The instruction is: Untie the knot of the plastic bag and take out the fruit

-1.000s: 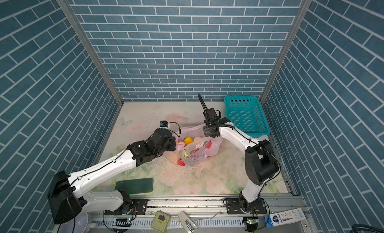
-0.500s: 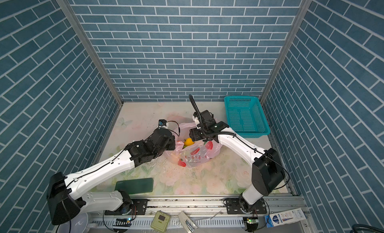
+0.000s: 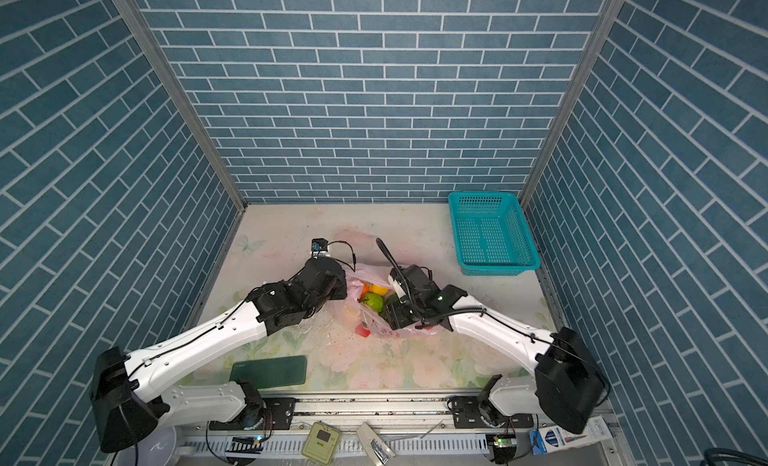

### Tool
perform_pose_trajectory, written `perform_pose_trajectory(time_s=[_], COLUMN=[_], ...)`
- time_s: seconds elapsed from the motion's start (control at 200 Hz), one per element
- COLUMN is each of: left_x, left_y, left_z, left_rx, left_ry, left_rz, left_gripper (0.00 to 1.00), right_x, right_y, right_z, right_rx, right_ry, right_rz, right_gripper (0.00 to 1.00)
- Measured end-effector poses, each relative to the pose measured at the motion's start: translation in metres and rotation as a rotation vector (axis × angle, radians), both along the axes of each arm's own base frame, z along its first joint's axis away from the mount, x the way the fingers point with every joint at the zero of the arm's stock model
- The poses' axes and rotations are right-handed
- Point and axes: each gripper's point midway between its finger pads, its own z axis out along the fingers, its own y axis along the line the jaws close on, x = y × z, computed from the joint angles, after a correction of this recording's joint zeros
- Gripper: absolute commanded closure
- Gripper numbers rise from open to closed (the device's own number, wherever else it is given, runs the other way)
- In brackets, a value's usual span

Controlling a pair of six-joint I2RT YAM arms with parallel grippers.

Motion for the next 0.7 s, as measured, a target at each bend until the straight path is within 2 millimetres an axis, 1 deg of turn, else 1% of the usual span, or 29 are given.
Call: perform_pose_trajectory(time_s=[0.055,0.085,0.175,0.22,0.265,0.32,0.355,0.395,0.4,0.48,0.545,0.595,0.625,0.67,0.7], left_x=[0.000,-0.001,-0.002,-0.003,-0.005,-0.007,-0.010,-0.013,-0.013,-0.019,-0.022,-0.025,-0.026,-0.029,-0.031], left_y=[0.001,0.001,0.001,0.000,-0.001,-0.002,-0.002,-0.003,-0.003,-0.004,-0.006,-0.008,-0.009,-0.011,-0.011], left_z=[-0.001,-0.002,-0.004,-0.006,-0.008,-0.012,-0.015,-0.017,-0.017,-0.019,-0.016,-0.014,-0.012,-0.010,-0.009], left_rx=[-0.003,-0.005,-0.007,-0.008,-0.009,-0.012,-0.013,-0.016,-0.016,-0.024,-0.034,-0.041,-0.046,-0.053,-0.055], left_ry=[0.006,0.010,0.019,0.027,0.035,0.049,0.056,0.067,0.067,0.077,0.075,0.071,0.068,0.063,0.059], left_rz=[0.007,0.010,0.010,0.005,-0.002,-0.017,-0.027,-0.043,-0.043,-0.075,-0.099,-0.116,-0.129,-0.146,-0.156], left_gripper=[1.00,1.00,1.00,1.00,1.00,1.00,1.00,1.00,1.00,1.00,1.00,1.00,1.00,1.00,1.00], right_x=[-0.011,-0.018,-0.029,-0.030,-0.030,-0.027,-0.024,-0.019,-0.019,-0.004,0.007,0.017,0.022,0.033,0.042], right_y=[-0.006,-0.010,-0.019,-0.020,-0.021,-0.020,-0.016,-0.008,-0.008,0.016,0.030,0.041,0.045,0.053,0.057], right_z=[-0.008,-0.015,-0.033,-0.035,-0.032,-0.024,-0.013,0.006,0.006,0.050,0.076,0.087,0.088,0.085,0.079], right_rx=[-0.018,-0.039,-0.101,-0.118,-0.124,-0.130,-0.121,-0.096,-0.096,-0.006,0.049,0.072,0.073,0.068,0.057], right_ry=[-0.005,-0.004,0.002,-0.002,-0.010,-0.017,-0.027,-0.043,-0.043,-0.099,-0.133,-0.141,-0.139,-0.131,-0.118], right_rz=[0.004,0.008,0.011,0.013,0.012,0.008,0.007,0.006,0.006,0.001,-0.008,-0.024,-0.031,-0.049,-0.064], right_gripper=[0.28,0.28,0.27,0.27,0.27,0.27,0.27,0.27,0.27,0.26,0.26,0.27,0.26,0.27,0.27])
